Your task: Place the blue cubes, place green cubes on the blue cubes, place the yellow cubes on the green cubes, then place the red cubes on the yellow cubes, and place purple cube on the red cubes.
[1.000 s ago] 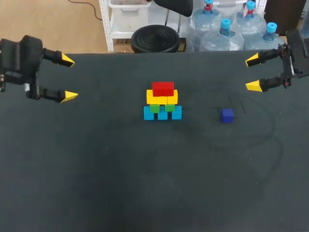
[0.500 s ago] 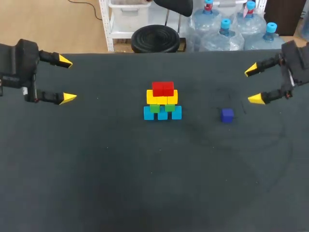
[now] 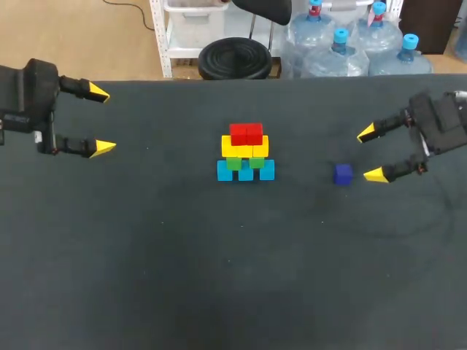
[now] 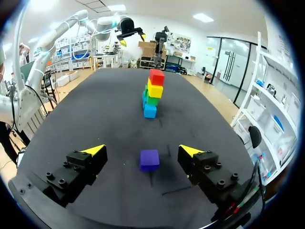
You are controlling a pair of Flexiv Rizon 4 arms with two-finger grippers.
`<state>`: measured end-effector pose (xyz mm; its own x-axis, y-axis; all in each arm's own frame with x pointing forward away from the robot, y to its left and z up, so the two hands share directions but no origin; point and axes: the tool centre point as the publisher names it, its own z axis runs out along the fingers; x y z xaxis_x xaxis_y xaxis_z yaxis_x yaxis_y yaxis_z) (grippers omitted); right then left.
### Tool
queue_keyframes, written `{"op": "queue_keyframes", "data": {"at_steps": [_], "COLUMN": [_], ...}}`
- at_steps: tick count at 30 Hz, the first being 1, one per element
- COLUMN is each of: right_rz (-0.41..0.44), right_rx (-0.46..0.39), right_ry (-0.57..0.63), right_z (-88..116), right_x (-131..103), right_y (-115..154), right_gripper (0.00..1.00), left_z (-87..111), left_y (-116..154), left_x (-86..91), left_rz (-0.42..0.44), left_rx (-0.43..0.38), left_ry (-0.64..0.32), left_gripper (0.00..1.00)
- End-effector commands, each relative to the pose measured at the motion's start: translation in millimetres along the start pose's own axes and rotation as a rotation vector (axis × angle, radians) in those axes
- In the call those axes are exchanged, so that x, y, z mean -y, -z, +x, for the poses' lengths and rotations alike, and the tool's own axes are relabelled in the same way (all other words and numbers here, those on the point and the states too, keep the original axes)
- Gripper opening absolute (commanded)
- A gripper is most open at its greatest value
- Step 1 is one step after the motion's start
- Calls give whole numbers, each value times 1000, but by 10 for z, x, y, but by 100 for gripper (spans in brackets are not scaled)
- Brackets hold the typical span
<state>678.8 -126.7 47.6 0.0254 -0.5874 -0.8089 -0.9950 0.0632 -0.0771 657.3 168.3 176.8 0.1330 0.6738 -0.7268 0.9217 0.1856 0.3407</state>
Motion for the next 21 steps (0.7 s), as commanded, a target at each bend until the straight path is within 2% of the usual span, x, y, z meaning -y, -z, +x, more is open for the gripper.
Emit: {"op": "queue_keyframes", "data": {"at_steps": [1,4,5,6,9,13,17,19,21], "right_rz": [-18,-24,-27,-30,-34,-38,-47,-52,-57], "right_rx": [8,11,12,12,13,17,18,18,18], "right_ry": [3,-1,-4,-7,-18,-28,-31,-30,-29], "right_z": [109,151,165,179,222,250,256,252,252], "right_x": [106,127,126,121,114,124,129,132,136], "right_y": [-169,-225,-242,-262,-312,-364,-410,-420,-425], "right_gripper": [100,97,89,85,86,73,71,65,55], "left_z": [14,14,14,14,14,14,14,14,14], "left_y": [2,2,2,2,2,2,2,2,2], "left_x": [9,9,9,9,9,9,9,9,9], "left_rz": [-5,-5,-5,-5,-5,-5,-5,-5,-5], "left_rx": [6,6,6,6,6,6,6,6,6], "left_ry": [-3,-3,-3,-3,-3,-3,-3,-3,-3], "left_gripper": [100,100,100,100,100,100,100,100,100]}}
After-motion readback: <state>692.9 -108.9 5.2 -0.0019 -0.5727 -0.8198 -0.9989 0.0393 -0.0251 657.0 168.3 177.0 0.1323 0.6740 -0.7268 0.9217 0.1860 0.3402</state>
